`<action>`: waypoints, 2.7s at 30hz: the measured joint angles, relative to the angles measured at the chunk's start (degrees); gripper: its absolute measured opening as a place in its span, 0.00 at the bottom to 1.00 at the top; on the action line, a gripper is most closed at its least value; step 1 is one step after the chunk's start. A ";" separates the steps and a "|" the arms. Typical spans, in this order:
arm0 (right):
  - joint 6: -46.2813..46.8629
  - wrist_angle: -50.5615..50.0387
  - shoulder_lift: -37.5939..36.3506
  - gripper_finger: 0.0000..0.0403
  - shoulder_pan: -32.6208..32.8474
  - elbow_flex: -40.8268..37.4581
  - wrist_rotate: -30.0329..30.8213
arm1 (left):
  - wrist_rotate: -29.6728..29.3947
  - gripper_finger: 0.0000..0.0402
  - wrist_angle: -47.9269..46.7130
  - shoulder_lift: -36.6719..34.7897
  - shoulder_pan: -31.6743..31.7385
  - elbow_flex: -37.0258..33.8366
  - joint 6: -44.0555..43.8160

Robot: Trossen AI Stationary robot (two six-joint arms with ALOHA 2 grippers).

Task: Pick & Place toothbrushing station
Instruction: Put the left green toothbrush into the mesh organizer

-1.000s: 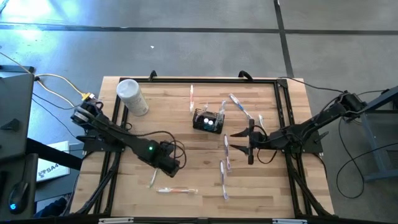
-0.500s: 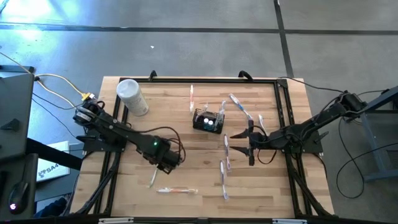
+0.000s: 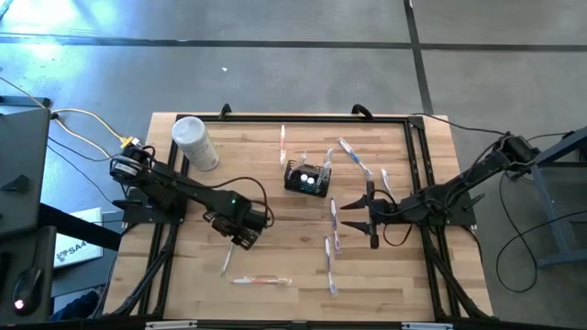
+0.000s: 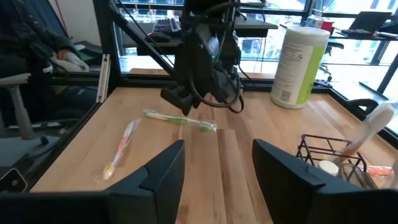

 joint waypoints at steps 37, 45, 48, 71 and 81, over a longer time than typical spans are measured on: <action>0.78 -0.05 0.00 0.45 0.05 0.00 0.04 | 1.97 0.13 12.33 -0.11 -0.13 -11.11 2.82; 0.85 -0.07 0.00 0.45 0.05 0.00 0.04 | -0.21 0.04 12.52 -0.11 -0.15 -10.85 9.77; 0.82 -0.07 0.00 0.45 0.05 0.00 0.03 | -2.56 0.02 9.97 -0.08 -0.21 -8.35 12.31; 0.44 -1.21 -0.02 0.45 0.03 0.04 0.04 | -33.59 0.01 2.56 -9.65 8.68 24.03 52.51; -0.52 -2.89 -0.02 0.45 0.05 0.07 0.04 | -19.84 0.00 31.03 -17.00 19.68 13.39 68.34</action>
